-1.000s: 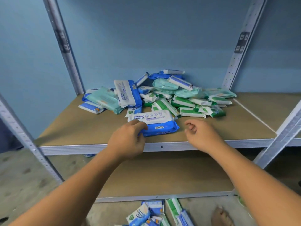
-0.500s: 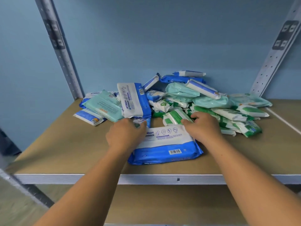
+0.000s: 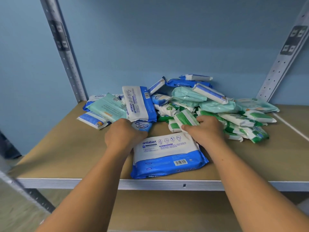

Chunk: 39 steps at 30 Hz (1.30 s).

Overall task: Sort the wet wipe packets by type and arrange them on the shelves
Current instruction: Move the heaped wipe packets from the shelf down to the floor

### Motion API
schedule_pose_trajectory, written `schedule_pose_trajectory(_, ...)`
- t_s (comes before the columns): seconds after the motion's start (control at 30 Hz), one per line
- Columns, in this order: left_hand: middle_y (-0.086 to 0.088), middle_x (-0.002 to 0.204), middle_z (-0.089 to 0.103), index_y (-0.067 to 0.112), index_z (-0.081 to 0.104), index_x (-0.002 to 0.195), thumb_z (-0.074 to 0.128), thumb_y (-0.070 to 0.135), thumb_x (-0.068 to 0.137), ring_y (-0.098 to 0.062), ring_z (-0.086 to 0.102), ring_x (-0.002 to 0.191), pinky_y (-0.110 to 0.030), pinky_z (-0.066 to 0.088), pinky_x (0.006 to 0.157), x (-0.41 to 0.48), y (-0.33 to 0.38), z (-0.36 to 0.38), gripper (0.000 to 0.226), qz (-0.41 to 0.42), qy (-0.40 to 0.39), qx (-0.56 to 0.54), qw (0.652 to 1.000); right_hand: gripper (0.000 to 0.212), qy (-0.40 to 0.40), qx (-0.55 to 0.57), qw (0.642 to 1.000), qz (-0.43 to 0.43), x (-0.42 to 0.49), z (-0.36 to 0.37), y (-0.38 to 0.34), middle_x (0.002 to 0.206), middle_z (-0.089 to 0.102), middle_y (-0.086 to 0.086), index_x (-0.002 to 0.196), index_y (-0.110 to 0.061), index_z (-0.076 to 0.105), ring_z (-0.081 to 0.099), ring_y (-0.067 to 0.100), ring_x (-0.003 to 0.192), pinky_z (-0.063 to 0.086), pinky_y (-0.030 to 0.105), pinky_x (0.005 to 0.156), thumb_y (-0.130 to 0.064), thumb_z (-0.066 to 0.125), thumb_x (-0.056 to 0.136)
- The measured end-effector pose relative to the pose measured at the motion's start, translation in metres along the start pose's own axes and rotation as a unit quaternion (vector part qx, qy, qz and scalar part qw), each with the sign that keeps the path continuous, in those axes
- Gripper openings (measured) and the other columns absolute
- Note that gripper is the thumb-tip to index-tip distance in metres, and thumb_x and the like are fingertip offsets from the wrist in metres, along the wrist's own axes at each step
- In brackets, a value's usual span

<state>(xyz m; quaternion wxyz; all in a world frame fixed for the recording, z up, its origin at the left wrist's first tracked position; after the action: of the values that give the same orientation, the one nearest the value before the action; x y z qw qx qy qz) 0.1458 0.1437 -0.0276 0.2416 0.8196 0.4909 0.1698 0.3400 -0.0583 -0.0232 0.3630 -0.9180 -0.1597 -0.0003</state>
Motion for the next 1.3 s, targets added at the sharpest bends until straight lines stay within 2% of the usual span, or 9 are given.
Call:
schedule_pose_trajectory(0.07, 0.003, 0.074, 0.064, 0.018, 0.066, 0.078, 0.071, 0.057, 0.056, -0.017, 0.060, 0.070, -0.027, 0.044, 0.055, -0.004, -0.005, -0.011, 0.045, 0.017, 0.011, 0.003, 1.000, 0.069, 0.039, 0.031, 0.998, -0.038, -0.008, -0.008, -0.007, 0.121, 0.066, -0.005, 0.120, -0.025, 0.069, 0.059, 0.024, 0.113, 0.052, 0.046, 0.095, -0.060, 0.084, 0.062)
schedule_pose_trajectory(0.23, 0.002, 0.074, 0.064, 0.018, 0.067, 0.071, 0.071, 0.040, 0.052, -0.018, 0.059, 0.068, -0.023, 0.040, 0.050, -0.022, -0.012, -0.037, 0.029, 0.043, 0.024, 0.071, 0.996, 0.065, 0.101, 0.077, 0.984, -0.121, -0.028, -0.029, -0.024, 0.116, 0.060, -0.005, 0.124, -0.019, 0.069, 0.057, 0.025, 0.112, 0.051, 0.047, 0.095, -0.051, 0.085, 0.069)
schedule_pose_trajectory(0.53, 0.011, 0.068, 0.065, 0.024, 0.070, 0.071, 0.068, 0.049, 0.061, -0.013, 0.060, 0.068, -0.025, 0.046, 0.052, -0.083, -0.012, -0.077, 0.027, 0.110, 0.083, 0.054, 0.989, 0.067, 0.077, 0.036, 0.975, -0.206, -0.081, -0.060, -0.023, 0.115, 0.060, -0.001, 0.126, -0.014, 0.068, 0.055, 0.025, 0.111, 0.048, 0.049, 0.097, -0.051, 0.084, 0.072)
schedule_pose_trajectory(0.6, 0.009, 0.075, 0.063, 0.024, 0.069, 0.074, 0.069, 0.052, 0.061, -0.017, 0.059, 0.076, -0.028, 0.045, 0.055, -0.101, -0.010, -0.078, 0.031, 0.150, 0.083, 0.044, 0.984, 0.068, 0.051, 0.040, 0.975, -0.210, -0.098, -0.070, -0.021, 0.113, 0.060, -0.002, 0.126, -0.013, 0.069, 0.057, 0.020, 0.105, 0.049, 0.039, 0.093, -0.052, 0.084, 0.071)
schedule_pose_trajectory(0.73, 0.005, 0.098, 0.062, 0.029, 0.074, 0.108, 0.074, 0.055, 0.067, -0.021, 0.058, 0.085, -0.030, 0.047, 0.066, -0.146, -0.005, -0.078, 0.049, 0.235, 0.079, 0.082, 0.965, 0.059, -0.045, 0.038, 0.977, -0.205, -0.139, -0.092, -0.013, 0.084, 0.055, -0.014, 0.120, -0.017, 0.073, 0.049, 0.003, 0.073, 0.039, 0.022, 0.064, -0.050, 0.084, 0.073)
schedule_pose_trajectory(0.9, 0.005, 0.096, 0.062, 0.032, 0.073, 0.115, 0.070, 0.061, 0.067, -0.021, 0.058, 0.083, -0.029, 0.040, 0.060, -0.206, -0.017, -0.056, 0.057, 0.341, 0.028, 0.137, 0.930, 0.037, -0.194, -0.010, 0.963, -0.185, -0.183, -0.102, 0.028, 0.068, 0.060, -0.010, 0.093, -0.028, 0.079, 0.050, 0.005, 0.061, 0.042, 0.028, 0.061, -0.052, 0.086, 0.067)
schedule_pose_trajectory(1.0, 0.002, 0.094, 0.062, 0.029, 0.072, 0.117, 0.068, 0.059, 0.070, -0.021, 0.058, 0.088, -0.030, 0.044, 0.063, -0.236, -0.034, -0.023, 0.056, 0.391, -0.006, 0.166, 0.905, 0.034, -0.235, -0.051, 0.958, -0.155, -0.200, -0.094, 0.066, 0.066, 0.062, -0.009, 0.086, -0.027, 0.079, 0.053, 0.006, 0.059, 0.041, 0.027, 0.057, -0.055, 0.085, 0.068)
schedule_pose_trajectory(1.13, 0.005, 0.098, 0.059, 0.030, 0.067, 0.116, 0.062, 0.064, 0.075, -0.017, 0.058, 0.086, -0.030, 0.052, 0.067, -0.255, -0.077, 0.056, 0.053, 0.327, -0.139, 0.237, 0.904, 0.042, -0.272, -0.158, 0.944, -0.099, -0.222, -0.055, 0.125, 0.068, 0.066, -0.005, 0.076, -0.024, 0.075, 0.064, 0.012, 0.067, 0.054, 0.035, 0.062, -0.065, 0.078, 0.068)
schedule_pose_trajectory(1.3, -0.002, 0.090, 0.062, 0.022, 0.071, 0.099, 0.066, 0.062, 0.070, -0.021, 0.060, 0.074, -0.031, 0.053, 0.063, -0.279, -0.163, 0.132, 0.050, 0.131, -0.290, 0.204, 0.926, 0.055, -0.323, -0.264, 0.907, -0.054, -0.255, -0.001, 0.184, 0.057, 0.059, -0.003, 0.064, -0.015, 0.062, 0.057, 0.016, 0.054, 0.040, 0.027, 0.050, -0.069, 0.072, 0.070)
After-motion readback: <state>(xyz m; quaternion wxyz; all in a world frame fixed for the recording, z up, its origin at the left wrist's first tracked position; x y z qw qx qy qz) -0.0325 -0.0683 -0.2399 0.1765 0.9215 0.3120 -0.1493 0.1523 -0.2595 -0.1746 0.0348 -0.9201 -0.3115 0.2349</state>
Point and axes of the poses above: each hand's wrist, its own x-axis towards the middle knuckle, its own z-axis out of the palm, y = z × x, the point moved 5 cm from there along x, towards the middle knuckle
